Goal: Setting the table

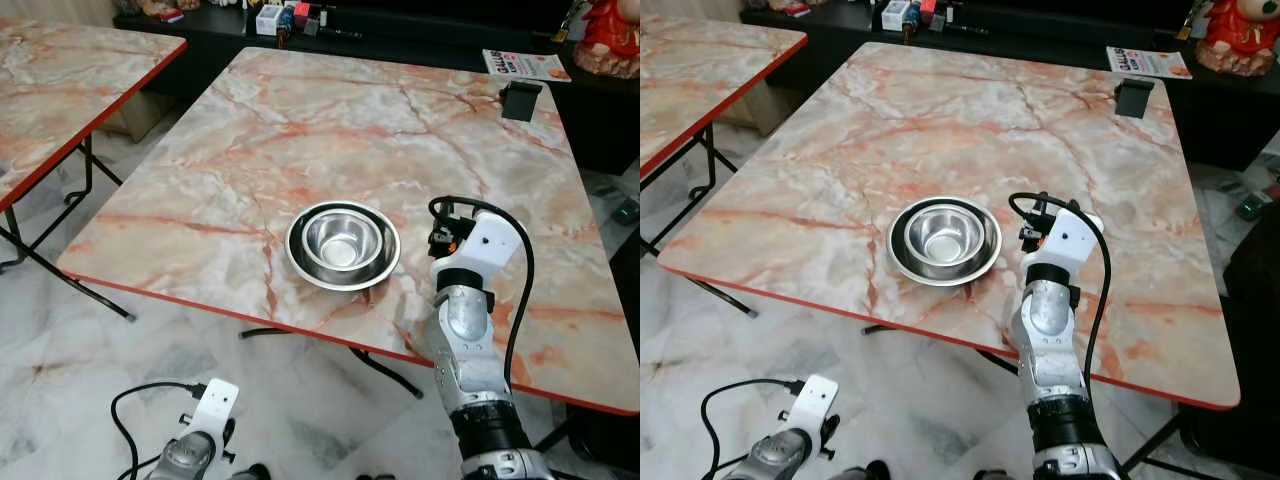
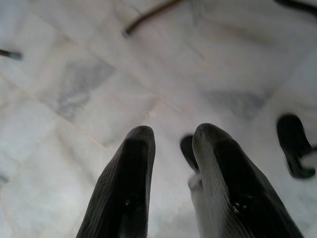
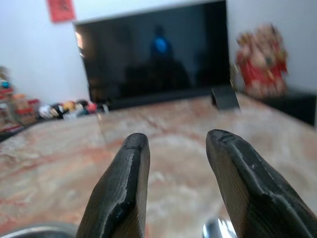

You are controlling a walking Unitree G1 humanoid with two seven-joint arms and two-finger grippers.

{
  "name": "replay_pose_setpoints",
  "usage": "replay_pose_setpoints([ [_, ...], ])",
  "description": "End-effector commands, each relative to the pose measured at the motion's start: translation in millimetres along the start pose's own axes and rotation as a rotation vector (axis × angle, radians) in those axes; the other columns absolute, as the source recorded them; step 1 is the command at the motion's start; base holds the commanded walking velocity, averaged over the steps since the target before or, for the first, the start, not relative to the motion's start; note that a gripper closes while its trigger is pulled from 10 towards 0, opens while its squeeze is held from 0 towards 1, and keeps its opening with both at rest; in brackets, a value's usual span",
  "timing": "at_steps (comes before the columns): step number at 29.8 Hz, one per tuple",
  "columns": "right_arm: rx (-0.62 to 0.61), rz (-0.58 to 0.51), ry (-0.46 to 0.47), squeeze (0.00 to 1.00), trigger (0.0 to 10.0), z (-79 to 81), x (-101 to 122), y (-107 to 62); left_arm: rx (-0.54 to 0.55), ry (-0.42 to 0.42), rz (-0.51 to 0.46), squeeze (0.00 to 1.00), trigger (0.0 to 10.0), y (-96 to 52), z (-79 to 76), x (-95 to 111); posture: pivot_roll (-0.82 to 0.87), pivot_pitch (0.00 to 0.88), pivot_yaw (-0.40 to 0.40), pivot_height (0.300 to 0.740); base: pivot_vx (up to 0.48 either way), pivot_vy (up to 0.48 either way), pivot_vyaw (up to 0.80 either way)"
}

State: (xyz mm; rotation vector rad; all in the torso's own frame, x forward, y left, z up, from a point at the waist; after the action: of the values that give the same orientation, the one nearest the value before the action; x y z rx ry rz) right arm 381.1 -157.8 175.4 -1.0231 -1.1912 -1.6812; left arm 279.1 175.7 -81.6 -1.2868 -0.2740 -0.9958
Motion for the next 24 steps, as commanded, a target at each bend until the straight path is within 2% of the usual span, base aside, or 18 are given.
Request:
replay_pose_setpoints([
  [1,0.053,-0.131,-0.007,0.00,10.0,10.7,30.3,5.6,0.025,-0.027,-0.012,0.00,10.0,-0.4,3.5,0.8,-0.08,0.084,0.005,0.740,0.000,0.000,0.00],
  [6,0.045,-0.180,0.000,0.00,10.0,10.3,44.1,9.6,0.025,-0.026,-0.015,0.00,10.0,-0.5,3.9,1.2,-0.09,0.077,0.007,0.740,0.000,0.190,0.00],
  [14,0.036,-0.176,0.000,0.00,10.0,9.5,39.6,6.8,0.016,-0.034,-0.010,0.00,10.0,-1.3,1.6,-2.2,-0.09,0.069,0.015,0.740,0.000,0.365,0.00],
  [24,0.049,-0.175,0.028,0.00,10.0,21.0,39.0,3.8,0.030,-0.049,-0.014,0.00,10.0,-1.1,5.2,-0.9,-0.07,0.094,0.021,0.740,0.000,0.435,0.00],
])
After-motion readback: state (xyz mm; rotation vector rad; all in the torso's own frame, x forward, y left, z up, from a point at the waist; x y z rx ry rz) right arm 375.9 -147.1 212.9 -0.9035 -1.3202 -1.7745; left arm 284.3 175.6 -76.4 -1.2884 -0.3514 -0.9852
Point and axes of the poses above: a point about 5 cm out from each wrist's last joint towards the gripper, its own y axis pointing out of the wrist towards the gripper, its own x axis along the axis of the wrist's last joint, z = x × y, the point moved 5 cm from there along y, pointing out of the wrist towards the gripper, and after that the axes turned 9 degrees about y, right-handed, at the moved point
